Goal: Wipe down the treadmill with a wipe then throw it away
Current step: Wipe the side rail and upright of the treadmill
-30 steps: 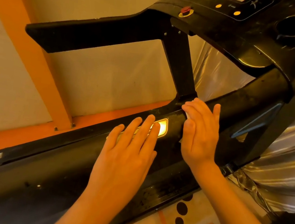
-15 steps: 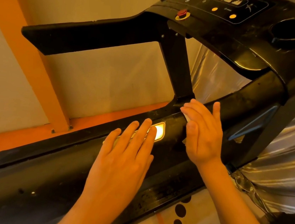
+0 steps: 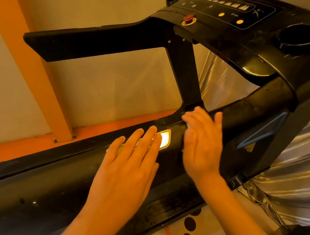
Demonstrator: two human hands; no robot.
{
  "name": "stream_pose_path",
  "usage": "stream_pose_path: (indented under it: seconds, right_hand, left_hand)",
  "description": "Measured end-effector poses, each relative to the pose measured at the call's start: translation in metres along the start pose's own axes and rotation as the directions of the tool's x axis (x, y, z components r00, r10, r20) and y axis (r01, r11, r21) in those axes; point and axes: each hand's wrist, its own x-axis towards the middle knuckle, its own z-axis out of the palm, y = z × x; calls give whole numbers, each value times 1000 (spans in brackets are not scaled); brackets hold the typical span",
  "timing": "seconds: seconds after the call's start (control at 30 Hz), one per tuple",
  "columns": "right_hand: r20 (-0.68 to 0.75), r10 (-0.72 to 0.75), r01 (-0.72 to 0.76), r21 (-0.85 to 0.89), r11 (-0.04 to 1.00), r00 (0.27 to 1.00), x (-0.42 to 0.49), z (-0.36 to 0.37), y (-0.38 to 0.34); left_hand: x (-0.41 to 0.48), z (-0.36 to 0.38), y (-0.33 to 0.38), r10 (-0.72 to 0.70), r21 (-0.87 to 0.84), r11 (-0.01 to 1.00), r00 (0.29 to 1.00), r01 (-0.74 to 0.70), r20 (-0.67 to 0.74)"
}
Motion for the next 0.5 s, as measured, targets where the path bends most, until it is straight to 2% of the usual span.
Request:
stream_pose_path:
  seconds: [0.23,0.33,0.5]
  right_hand:
    - [156,-119,112,52,992,981,-2,-3,-11]
    - [225,-153,124,141,982,962,-3,-13,-2]
    - [150,-143,116,178,977,978,11,-27,31]
  left_hand:
    - [3,-7,-1,-12,-30,999,1000,12,-5]
    - [5,-9,3,-46,-48,998,999,45,-26]
    - [13,-8,17,-93,-70,993,995,90,-40]
